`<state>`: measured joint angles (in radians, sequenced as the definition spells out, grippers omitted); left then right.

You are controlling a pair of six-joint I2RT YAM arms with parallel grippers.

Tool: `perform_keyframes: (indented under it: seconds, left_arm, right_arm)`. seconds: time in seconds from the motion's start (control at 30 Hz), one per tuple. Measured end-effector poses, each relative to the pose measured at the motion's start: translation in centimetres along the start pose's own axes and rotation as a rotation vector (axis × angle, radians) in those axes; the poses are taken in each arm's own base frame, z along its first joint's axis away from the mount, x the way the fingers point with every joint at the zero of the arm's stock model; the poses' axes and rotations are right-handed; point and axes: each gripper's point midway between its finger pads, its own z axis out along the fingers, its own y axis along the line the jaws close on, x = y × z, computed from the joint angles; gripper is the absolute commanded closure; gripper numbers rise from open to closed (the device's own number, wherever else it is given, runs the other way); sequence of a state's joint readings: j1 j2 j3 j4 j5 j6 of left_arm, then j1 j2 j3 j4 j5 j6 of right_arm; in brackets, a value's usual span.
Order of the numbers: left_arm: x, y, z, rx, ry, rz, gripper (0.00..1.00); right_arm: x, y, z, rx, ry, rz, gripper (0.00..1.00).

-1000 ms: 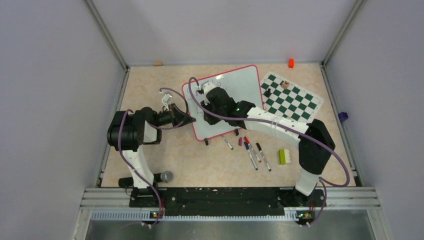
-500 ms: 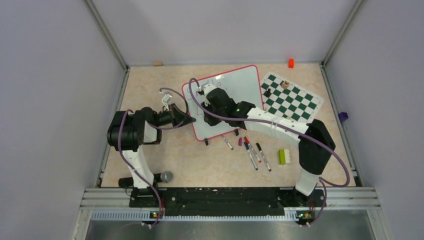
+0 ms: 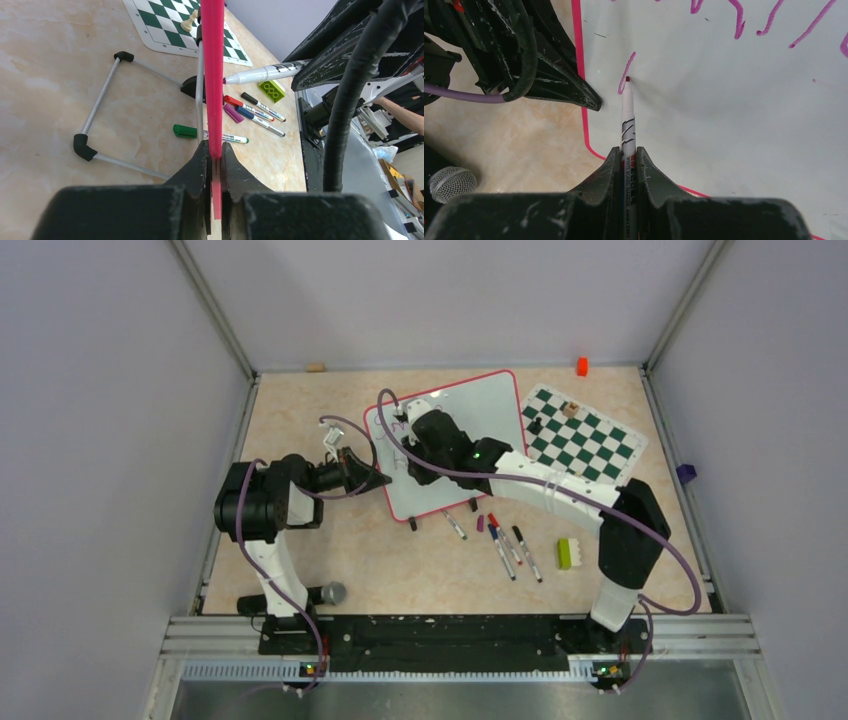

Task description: Write a sentence on the whiteboard

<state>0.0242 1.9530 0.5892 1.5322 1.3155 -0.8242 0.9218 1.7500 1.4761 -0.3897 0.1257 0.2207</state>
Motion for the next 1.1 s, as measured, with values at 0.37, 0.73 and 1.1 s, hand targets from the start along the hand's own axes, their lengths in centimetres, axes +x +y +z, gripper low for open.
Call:
perform_keyframes:
  seconds: [0.37,0.73,1.1]
  left_arm:
    - [0.0,0.0,0.0,0.0,0.0,0.0,1.0]
    - [0.0,0.0,0.0,-0.001,-0.001,0.0,1.0]
    - [0.0,0.0,0.0,-0.002,-0.002,-0.001,1.0]
  right_arm:
    - [-0.6,-0.1,0.1,0.011,-0.008,-0.009,1.0]
    - [-0.5,-0.7,0.0,0.036,0.001,-0.011,1.0]
    - [0.4,-0.8,-0.1,0.042,0.028,-0.015,1.0]
